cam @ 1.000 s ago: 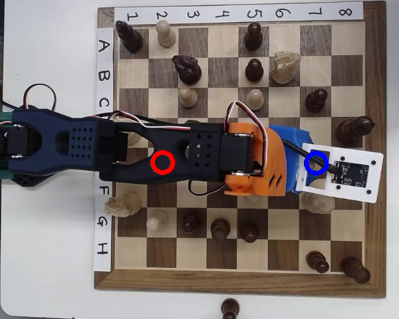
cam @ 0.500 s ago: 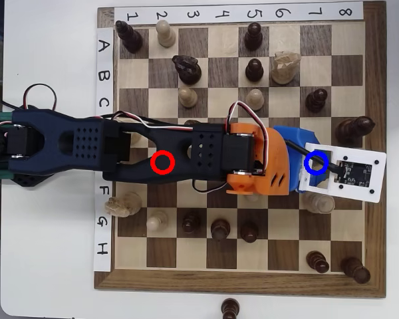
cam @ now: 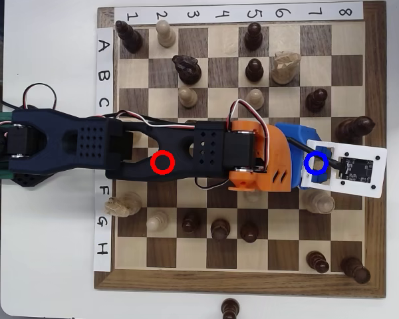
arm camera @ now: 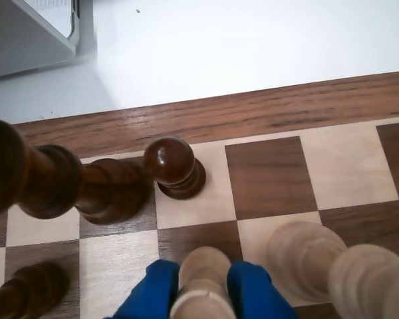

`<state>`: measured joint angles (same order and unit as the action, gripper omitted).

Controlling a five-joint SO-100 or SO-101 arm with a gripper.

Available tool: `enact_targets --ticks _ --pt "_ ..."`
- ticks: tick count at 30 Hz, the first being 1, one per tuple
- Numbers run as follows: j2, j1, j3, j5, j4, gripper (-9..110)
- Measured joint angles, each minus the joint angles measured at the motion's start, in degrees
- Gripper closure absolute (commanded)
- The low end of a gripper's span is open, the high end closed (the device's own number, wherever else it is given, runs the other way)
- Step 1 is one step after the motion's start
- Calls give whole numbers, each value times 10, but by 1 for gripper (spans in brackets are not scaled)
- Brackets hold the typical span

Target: Move the piece to destination

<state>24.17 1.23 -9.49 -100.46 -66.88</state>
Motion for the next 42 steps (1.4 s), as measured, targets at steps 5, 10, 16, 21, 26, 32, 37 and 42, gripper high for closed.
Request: enact_targets --ticks 5,10,16,21,26,32,37,42 --pt "-9 0 11 0 0 87" --pt "-17 0 39 0 0 87" --pt "-17 0 69 0 -11 88" --pt "-17 0 78 0 -24 88" --pt "-17 0 78 0 -39 88" --pt "-17 0 78 0 -45 88" --pt "-17 0 78 0 -45 88" --pt "-17 0 78 0 -45 88"
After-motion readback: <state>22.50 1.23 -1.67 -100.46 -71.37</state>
